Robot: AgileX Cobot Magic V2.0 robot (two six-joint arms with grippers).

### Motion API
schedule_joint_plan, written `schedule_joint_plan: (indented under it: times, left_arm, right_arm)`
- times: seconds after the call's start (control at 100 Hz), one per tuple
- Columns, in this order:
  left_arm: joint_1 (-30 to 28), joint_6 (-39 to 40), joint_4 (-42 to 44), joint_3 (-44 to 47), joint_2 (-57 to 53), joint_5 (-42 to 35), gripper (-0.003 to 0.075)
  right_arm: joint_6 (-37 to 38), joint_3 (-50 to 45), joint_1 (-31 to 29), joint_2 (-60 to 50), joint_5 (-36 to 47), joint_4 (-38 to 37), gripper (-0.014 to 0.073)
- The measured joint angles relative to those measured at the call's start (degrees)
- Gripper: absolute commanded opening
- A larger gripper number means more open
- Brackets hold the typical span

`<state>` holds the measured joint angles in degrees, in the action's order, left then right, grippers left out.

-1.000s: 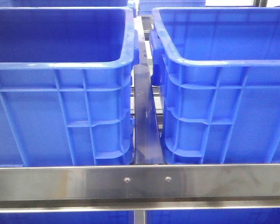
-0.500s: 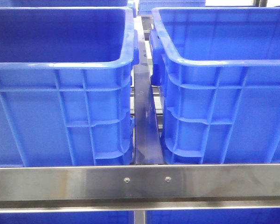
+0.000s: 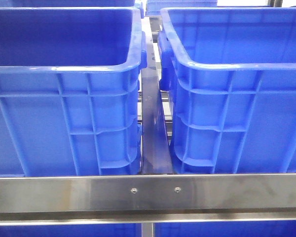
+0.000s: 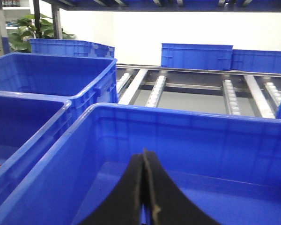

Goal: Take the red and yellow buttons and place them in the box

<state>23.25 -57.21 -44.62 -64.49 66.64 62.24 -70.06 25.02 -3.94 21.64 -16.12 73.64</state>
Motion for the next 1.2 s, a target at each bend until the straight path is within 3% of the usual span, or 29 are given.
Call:
schedule_joint_plan:
  times: [0.27, 0.34, 0.56, 0.93, 1.2]
  left_arm:
    - [3.44, -0.49, 1.46, -3.42, 2.44, 0.00, -0.0019]
    - [3.44, -0.60, 1.96, -3.45, 2.44, -0.08, -0.0019]
    - [3.44, -0.60, 3.56, -3.45, 2.57, -0.08, -0.0019]
    - [3.44, -0.60, 4.33, -3.45, 2.57, -0.08, -0.0019]
    - [3.44, -0.60, 4.80, -3.53, 2.57, -0.08, -0.0019]
  right_arm:
    - [0.00, 0.00, 0.00, 0.00, -1.53, 1.22, 0.0512]
    - [0.00, 0.00, 0.00, 0.00, -2.76, 2.37, 0.0575]
    - [1.72, 0.34, 0.00, 1.16, -14.80, 4.32, 0.0573]
    - [21.54, 12.68, 0.00, 17.74, -39.98, 4.62, 0.0573]
    - [31.07, 19.13, 1.09, 27.00, -45.52, 5.90, 0.0573]
